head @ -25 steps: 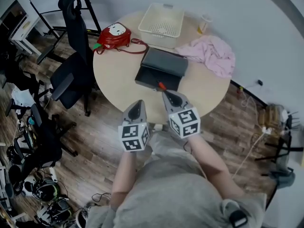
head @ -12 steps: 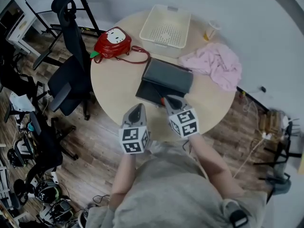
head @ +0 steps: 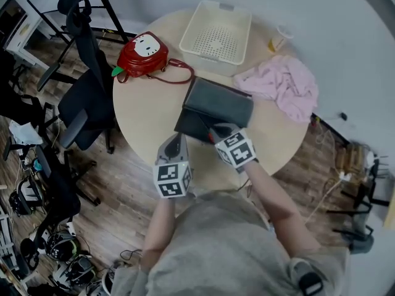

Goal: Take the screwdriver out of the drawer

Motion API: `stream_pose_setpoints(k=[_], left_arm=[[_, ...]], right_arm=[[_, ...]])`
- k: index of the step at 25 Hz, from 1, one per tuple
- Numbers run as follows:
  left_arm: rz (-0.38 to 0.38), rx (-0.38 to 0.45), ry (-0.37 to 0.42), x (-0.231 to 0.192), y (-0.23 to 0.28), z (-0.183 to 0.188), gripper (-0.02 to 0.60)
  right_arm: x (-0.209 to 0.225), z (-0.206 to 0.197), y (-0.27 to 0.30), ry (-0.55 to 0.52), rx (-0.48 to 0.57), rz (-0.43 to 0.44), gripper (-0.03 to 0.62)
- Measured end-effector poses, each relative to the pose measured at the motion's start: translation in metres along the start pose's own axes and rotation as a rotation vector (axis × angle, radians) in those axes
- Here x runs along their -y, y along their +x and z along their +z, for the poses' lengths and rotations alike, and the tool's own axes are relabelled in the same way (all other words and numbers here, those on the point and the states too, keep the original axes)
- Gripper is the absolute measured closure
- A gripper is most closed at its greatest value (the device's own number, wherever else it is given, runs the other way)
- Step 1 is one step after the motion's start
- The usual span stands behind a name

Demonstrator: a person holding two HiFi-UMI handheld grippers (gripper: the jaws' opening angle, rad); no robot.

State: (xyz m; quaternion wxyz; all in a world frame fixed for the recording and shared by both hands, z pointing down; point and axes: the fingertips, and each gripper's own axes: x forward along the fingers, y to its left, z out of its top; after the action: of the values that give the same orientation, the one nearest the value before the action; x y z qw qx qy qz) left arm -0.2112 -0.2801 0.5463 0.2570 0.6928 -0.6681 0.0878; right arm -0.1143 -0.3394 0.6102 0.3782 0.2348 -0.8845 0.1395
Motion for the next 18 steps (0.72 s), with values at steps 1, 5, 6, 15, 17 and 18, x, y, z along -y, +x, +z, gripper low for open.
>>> stream_pose_setpoints(k=[1,5,6,15,17,18], left_arm=[[0.005,-0.001,-0.005,-0.002,0.001,0.000,0.581],[0.027,-0.007,-0.016,-0.007,0.005,-0.003,0.581],[0.029,-0.008,-0.017,-0.008,0.006,-0.003,0.581],[0.043,-0.004,-0.034,-0.016,0.011,-0.002,0.581],[0.047,0.002,-0.039,-0.019,0.012,0.000,0.581],[0.049,0.004,-0.041,-0.020,0.012,0.001,0.581]], right_arm=[[0.000,-0.003,0.003,0.004,-0.031,0.016,0.595],[-0.001,-0.018,0.016,0.030,-0.155,0.071,0.555],[0.000,-0.022,0.019,0.030,-0.190,0.074,0.532],[-0.021,-0.033,0.036,-0.007,-0.442,0.182,0.477],[-0.018,-0.038,0.036,-0.029,-0.501,0.153,0.477],[-0.007,-0.045,0.032,-0.053,-0.565,0.097,0.476]])
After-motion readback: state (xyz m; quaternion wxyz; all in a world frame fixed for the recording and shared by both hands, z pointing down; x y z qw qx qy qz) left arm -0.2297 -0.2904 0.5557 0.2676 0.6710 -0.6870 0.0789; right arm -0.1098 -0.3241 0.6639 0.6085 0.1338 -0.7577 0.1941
